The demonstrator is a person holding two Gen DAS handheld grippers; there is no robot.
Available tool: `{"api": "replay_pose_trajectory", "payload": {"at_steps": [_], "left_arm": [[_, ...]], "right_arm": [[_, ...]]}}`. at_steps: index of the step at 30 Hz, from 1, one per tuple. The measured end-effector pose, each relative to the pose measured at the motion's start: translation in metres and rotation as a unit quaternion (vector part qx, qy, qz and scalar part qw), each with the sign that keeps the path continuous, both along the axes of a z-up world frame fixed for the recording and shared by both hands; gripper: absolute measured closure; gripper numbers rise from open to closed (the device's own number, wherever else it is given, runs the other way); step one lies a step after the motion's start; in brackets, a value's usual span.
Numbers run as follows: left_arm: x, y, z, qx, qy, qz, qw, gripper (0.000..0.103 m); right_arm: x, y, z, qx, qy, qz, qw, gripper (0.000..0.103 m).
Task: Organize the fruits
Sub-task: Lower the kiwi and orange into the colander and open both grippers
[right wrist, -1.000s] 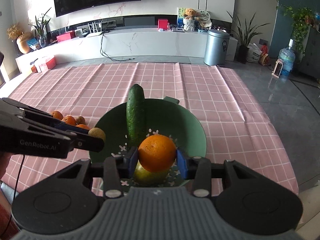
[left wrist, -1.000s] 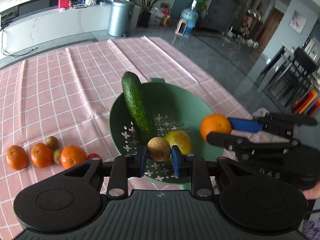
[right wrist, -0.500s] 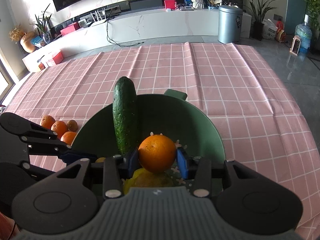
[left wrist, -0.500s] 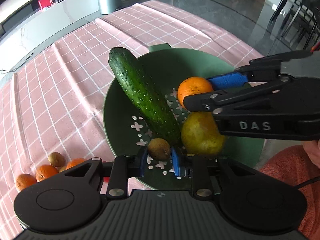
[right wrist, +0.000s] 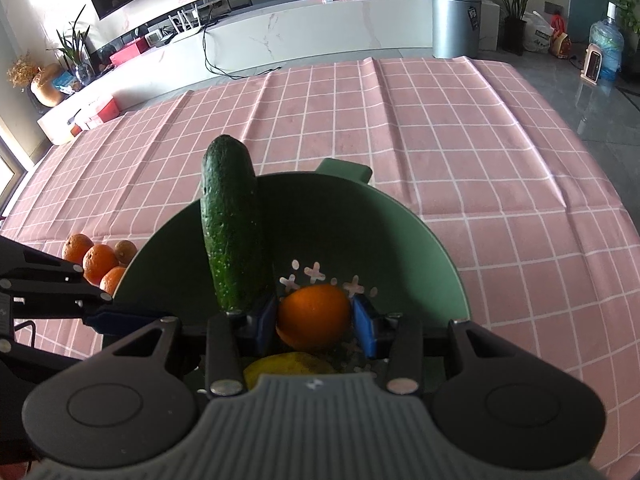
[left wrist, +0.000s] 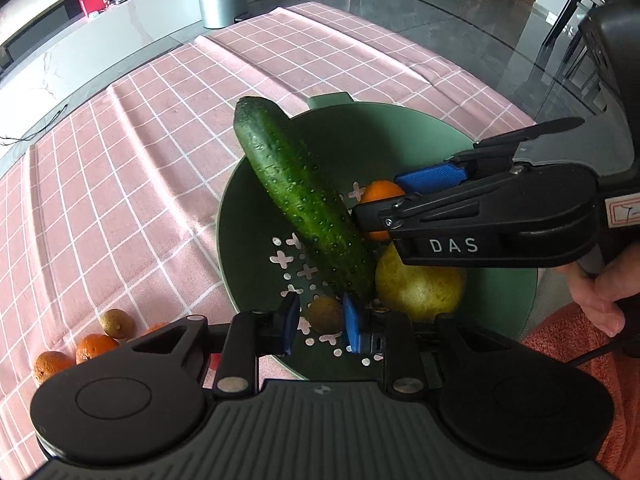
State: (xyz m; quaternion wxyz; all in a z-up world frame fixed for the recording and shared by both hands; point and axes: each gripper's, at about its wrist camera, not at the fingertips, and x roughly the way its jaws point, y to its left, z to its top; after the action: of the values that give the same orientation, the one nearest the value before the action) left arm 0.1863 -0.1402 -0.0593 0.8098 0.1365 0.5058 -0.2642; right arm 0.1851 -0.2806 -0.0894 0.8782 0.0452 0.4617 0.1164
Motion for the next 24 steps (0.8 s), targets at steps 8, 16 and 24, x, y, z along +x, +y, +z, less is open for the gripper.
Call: {"api": "replay_pose_trajectory", "payload": {"at_steps": [8,16,24], "left_arm": [[-0.012,0.015,0.022,-0.028,-0.020,0.011,0.9994,0.066],[-0.036,0.045,0.050,-0.038,-0.053,0.034,0.9972,0.066],[-0.064,0.083,0.067,-0.059,-0.078,0.070,0.9927,0.066]], "right_arm": [[-0.010,0.002,0.014,-0.002,-0.010,-0.004,1.000,0.061],[-0.051,0.006,0.042,0.006,-0.050,-0.020,0.999,0.061],[-0.105,0.036,0.059,0.026,-0.101,-0.049,0.993,0.060]]}}
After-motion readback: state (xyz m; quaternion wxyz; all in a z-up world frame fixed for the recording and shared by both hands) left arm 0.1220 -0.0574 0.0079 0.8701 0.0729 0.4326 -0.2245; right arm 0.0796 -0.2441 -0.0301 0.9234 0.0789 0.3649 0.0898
